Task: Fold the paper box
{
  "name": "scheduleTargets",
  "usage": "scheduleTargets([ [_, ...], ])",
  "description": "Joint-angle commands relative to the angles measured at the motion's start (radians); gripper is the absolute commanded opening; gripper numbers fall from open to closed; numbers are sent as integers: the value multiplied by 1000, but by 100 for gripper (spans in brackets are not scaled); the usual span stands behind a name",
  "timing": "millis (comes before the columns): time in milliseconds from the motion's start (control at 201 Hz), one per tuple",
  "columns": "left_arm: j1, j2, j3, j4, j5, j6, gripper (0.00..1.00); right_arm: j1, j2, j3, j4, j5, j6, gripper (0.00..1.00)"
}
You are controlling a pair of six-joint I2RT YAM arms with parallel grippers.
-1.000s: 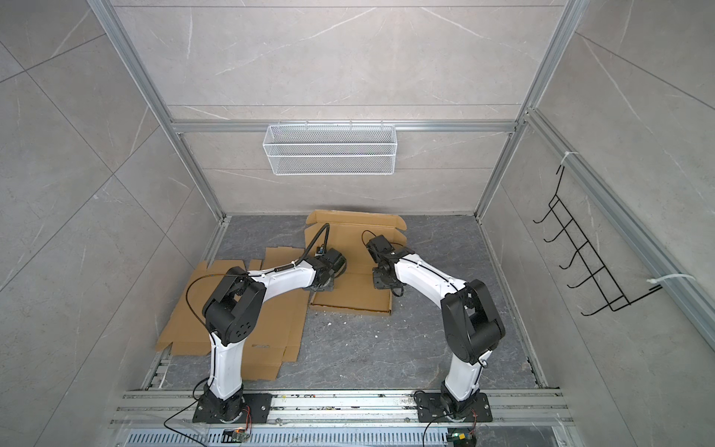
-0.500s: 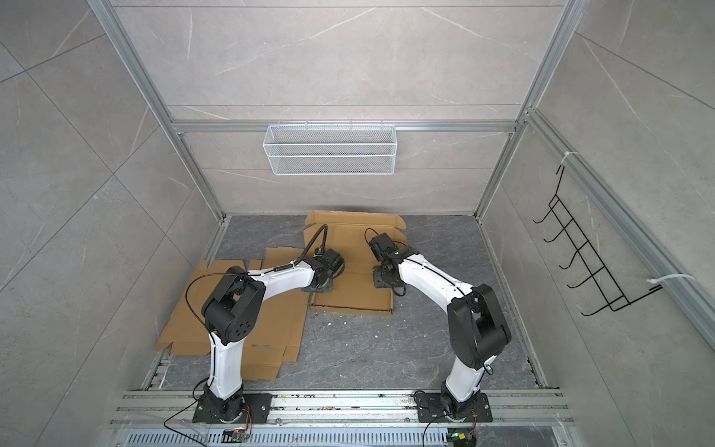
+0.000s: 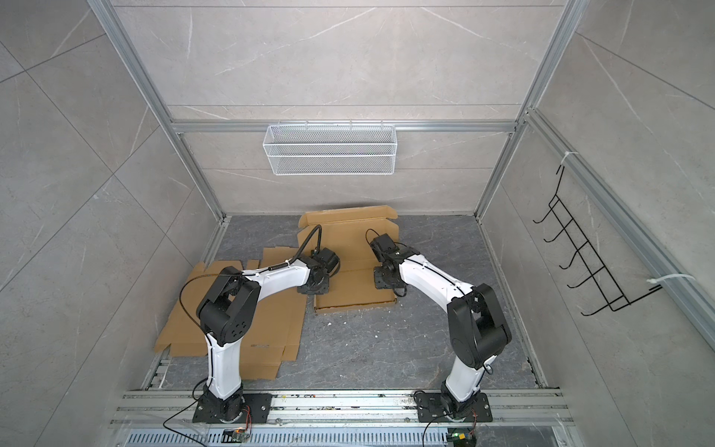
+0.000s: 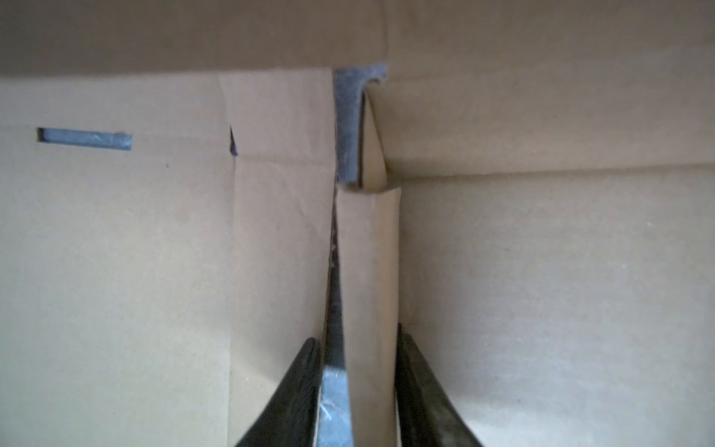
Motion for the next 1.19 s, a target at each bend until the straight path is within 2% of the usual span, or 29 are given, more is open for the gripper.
scheduleTargets([
  [0, 3, -54, 2, -87, 41, 12, 40, -8, -1, -16, -4, -10, -15, 51],
  [428, 9, -118, 30, -104, 43, 31, 44, -15, -1, -22, 17, -44, -26, 53],
  [562, 9, -177, 39, -117, 41, 46, 45, -29, -26, -15, 46, -82, -62, 55],
  [697, 9, -270, 35, -119, 35, 80, 47, -96, -76, 10, 97, -209, -130, 62],
  [866, 17, -405, -5, -109, 15, 142, 51, -216, -98, 130, 96, -401, -261, 66],
  [956, 43, -497, -52, -62, 16, 199, 59, -259, -100, 207, 98, -471, -361, 70],
  [1045, 130, -589, -110, 44, 119, 273, 67, -284, -88, 265, 128, -485, -513, 76],
  [1190, 334, -625, -143, 211, 491, 401, 73, -329, 38, 435, 78, -533, -708, 80],
])
